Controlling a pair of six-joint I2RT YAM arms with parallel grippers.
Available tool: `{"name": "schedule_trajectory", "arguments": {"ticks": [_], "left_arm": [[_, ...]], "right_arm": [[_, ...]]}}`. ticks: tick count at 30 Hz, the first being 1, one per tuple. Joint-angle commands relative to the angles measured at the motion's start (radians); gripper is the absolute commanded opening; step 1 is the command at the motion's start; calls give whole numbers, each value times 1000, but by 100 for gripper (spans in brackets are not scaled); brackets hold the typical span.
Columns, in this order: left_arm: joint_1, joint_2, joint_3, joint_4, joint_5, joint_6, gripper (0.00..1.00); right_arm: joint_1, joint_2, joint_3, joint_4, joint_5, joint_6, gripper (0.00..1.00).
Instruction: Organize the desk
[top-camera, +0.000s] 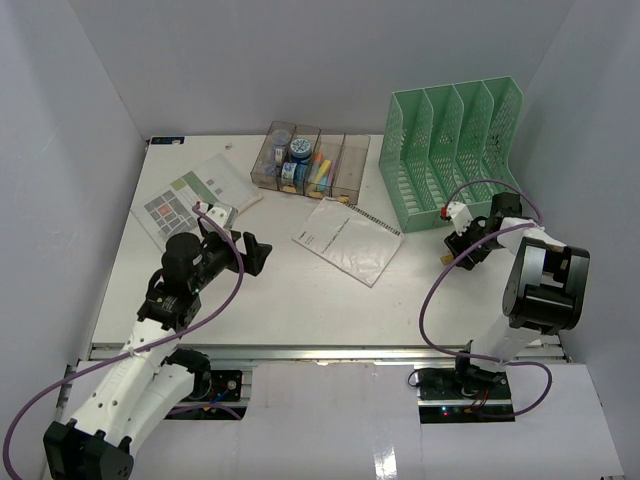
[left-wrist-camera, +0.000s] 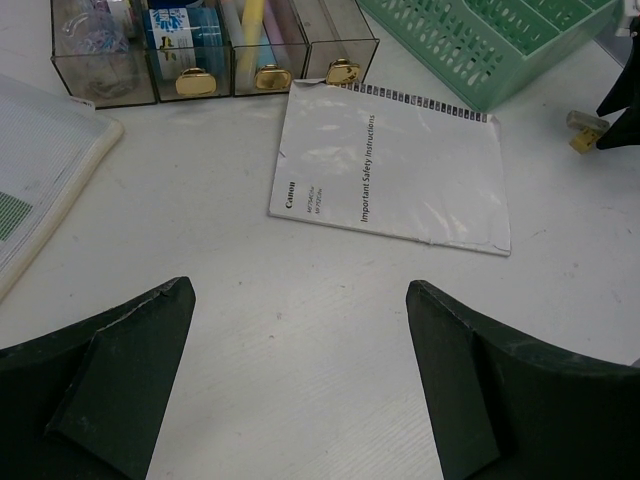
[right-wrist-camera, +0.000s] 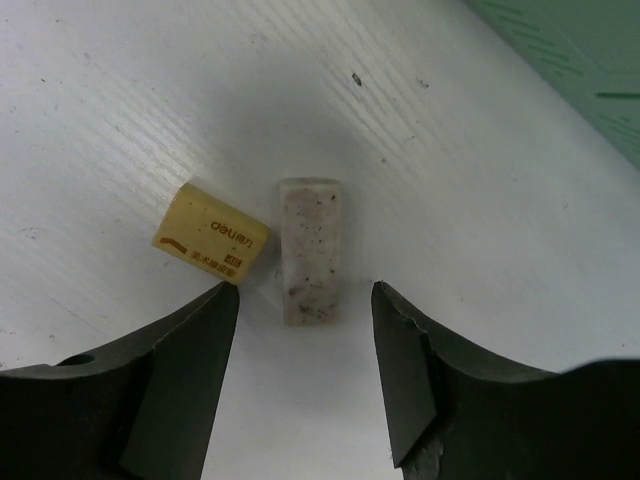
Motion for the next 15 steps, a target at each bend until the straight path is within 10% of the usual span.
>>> {"name": "schedule_trajectory", "arguments": {"ticks": [1, 9, 15], "left_arm": [[3, -8, -11, 10, 20, 9, 98], [3, 5, -45, 110, 258, -46, 98], [1, 112, -85, 315, 501, -376, 98]], "right_arm": [[-4, 58, 55, -18, -40, -53, 58], [-4, 93, 53, -32, -64, -53, 23], [-9, -26, -2, -42, -98, -27, 13]]}}
